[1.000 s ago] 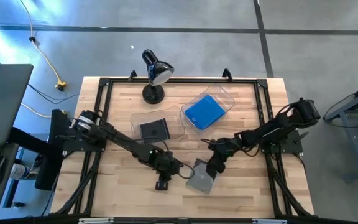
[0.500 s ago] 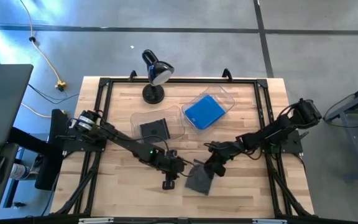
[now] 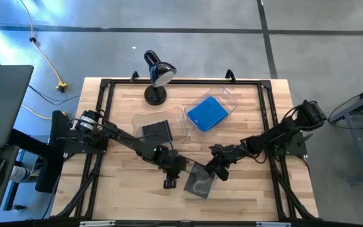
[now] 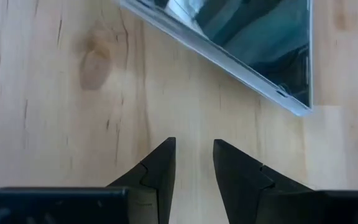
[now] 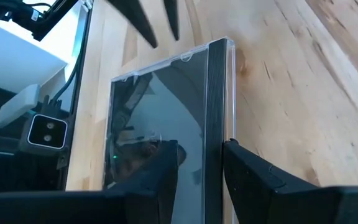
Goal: Pick & place jewel cases by type
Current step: Put the black CD case into the left transparent bin
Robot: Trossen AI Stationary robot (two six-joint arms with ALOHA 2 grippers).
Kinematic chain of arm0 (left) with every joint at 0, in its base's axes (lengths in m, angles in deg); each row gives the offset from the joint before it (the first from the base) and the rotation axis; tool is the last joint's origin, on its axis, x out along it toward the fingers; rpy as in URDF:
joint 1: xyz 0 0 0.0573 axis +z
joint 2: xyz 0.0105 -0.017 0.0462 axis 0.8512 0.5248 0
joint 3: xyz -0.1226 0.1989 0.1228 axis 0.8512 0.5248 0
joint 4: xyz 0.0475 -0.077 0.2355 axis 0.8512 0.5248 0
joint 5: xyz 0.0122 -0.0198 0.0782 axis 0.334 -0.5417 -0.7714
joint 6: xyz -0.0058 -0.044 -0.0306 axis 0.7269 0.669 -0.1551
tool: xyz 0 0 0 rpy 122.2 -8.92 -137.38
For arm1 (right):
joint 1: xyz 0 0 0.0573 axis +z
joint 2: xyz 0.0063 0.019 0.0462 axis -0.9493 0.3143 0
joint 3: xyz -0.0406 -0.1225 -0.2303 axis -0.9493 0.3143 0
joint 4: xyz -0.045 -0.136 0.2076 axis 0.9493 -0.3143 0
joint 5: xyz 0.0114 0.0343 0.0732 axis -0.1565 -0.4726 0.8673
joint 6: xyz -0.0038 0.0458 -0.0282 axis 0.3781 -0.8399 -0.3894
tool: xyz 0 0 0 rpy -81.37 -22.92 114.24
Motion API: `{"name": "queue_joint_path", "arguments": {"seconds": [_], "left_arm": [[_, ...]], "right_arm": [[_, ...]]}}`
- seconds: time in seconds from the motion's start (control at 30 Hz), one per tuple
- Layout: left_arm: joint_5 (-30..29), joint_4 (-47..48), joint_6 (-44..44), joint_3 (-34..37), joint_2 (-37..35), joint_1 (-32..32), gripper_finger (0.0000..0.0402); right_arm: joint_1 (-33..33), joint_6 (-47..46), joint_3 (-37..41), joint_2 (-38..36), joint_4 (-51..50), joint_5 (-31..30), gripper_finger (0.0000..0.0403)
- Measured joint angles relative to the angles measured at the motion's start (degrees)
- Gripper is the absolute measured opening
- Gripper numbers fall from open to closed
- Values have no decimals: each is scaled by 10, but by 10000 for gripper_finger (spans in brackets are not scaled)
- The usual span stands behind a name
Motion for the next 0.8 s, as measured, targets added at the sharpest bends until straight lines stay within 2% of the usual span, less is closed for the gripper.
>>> {"name": "queue_joint_path", "arguments": {"seconds": [0.17,0.27,0.37,0.6,0.7,0.8], "left_arm": [[91,2,-4,0,-1,39,116],[173,-21,-5,0,-1,66,138],[220,-47,3,0,-1,89,168],[214,-122,122,0,-1,99,233],[210,-159,180,-1,-1,95,246],[181,-141,202,-1,-1,95,248]], "right_arm": [[7,0,0,0,-2,-5,119],[8,8,0,0,-5,-13,119],[8,21,0,0,-5,-15,119],[8,32,0,0,-8,-19,119],[8,45,0,0,-9,-19,119],[8,45,0,0,-9,-19,119]]}}
